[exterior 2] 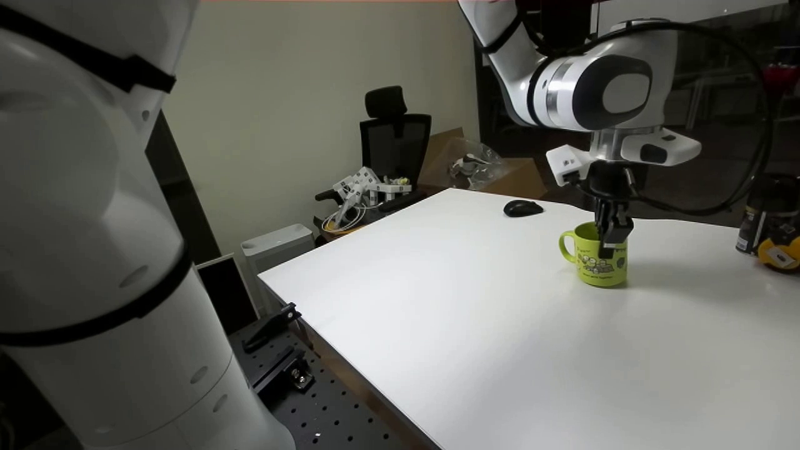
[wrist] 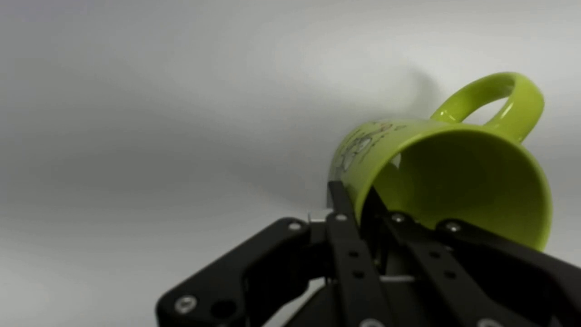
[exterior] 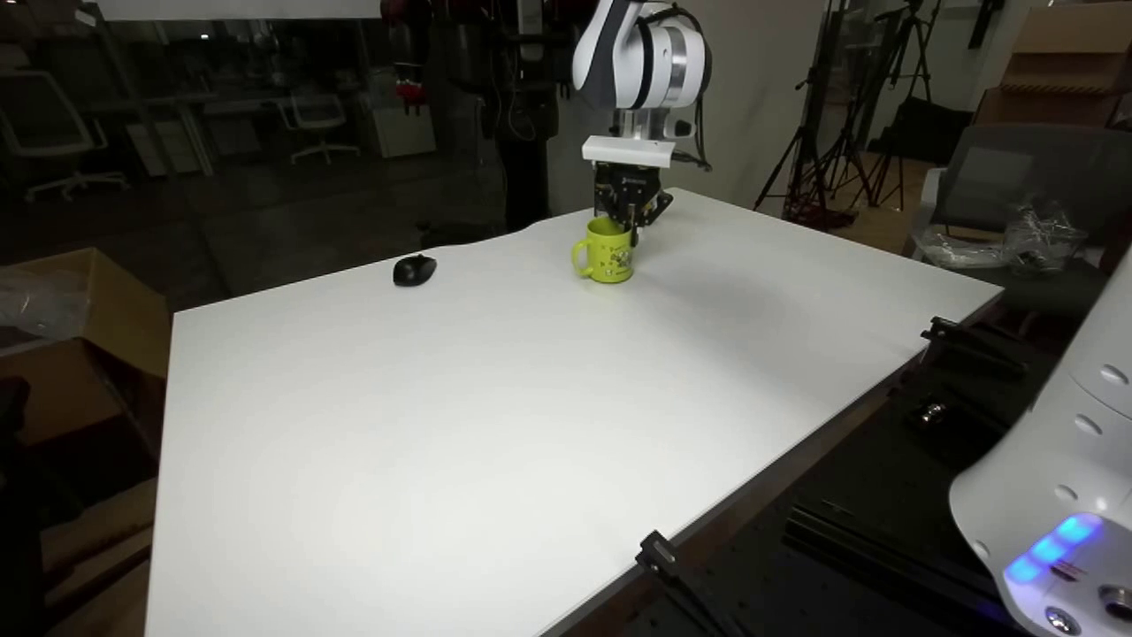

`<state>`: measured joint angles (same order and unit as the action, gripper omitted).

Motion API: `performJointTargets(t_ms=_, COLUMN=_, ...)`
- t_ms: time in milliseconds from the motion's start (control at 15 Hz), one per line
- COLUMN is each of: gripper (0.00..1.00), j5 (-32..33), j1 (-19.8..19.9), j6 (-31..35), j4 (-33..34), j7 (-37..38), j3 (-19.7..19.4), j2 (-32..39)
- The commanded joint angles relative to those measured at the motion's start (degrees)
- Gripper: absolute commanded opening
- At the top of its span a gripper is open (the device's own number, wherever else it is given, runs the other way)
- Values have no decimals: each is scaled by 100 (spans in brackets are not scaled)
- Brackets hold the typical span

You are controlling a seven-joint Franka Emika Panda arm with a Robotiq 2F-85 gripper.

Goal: Move the cup to the right

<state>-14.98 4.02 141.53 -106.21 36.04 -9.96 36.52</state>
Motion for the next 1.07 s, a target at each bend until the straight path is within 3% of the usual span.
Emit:
performJointTargets(t_ms=0, gripper=3, j5=-180, j1=-19, j6=-232, j4=287, j7=545, j3=-40, j2=75)
performJointTargets(t_ms=400, gripper=3, j5=-199, j1=0, j6=-229, j4=326, j7=739, j3=2, j2=147)
performJointTargets(t_ms=467, gripper=35, j5=-178, j1=-15, j6=-212, j4=320, j7=757, j3=-8, j2=141)
performJointTargets(t_ms=533, gripper=36, j5=-175, j1=-16, j6=-210, j4=321, j7=773, j3=-6, j2=140)
performJointTargets(t_ms=600, gripper=18, j5=-172, j1=-20, j6=-196, j4=327, j7=790, j3=-8, j2=135)
performJointTargets(t_ms=667, gripper=9, j5=-178, j1=-15, j6=-203, j4=345, j7=795, j3=-3, j2=134)
performJointTargets(t_ms=800, gripper=0, j5=-177, j1=-12, j6=-197, j4=358, j7=804, j3=-1, j2=135)
performJointTargets(t_ms=867, gripper=34, j5=-177, j1=-13, j6=-196, j4=351, j7=809, j3=2, j2=124)
performJointTargets(t_ms=1000, gripper=39, j5=-177, j1=-20, j6=-154, j4=325, j7=809, j3=4, j2=95)
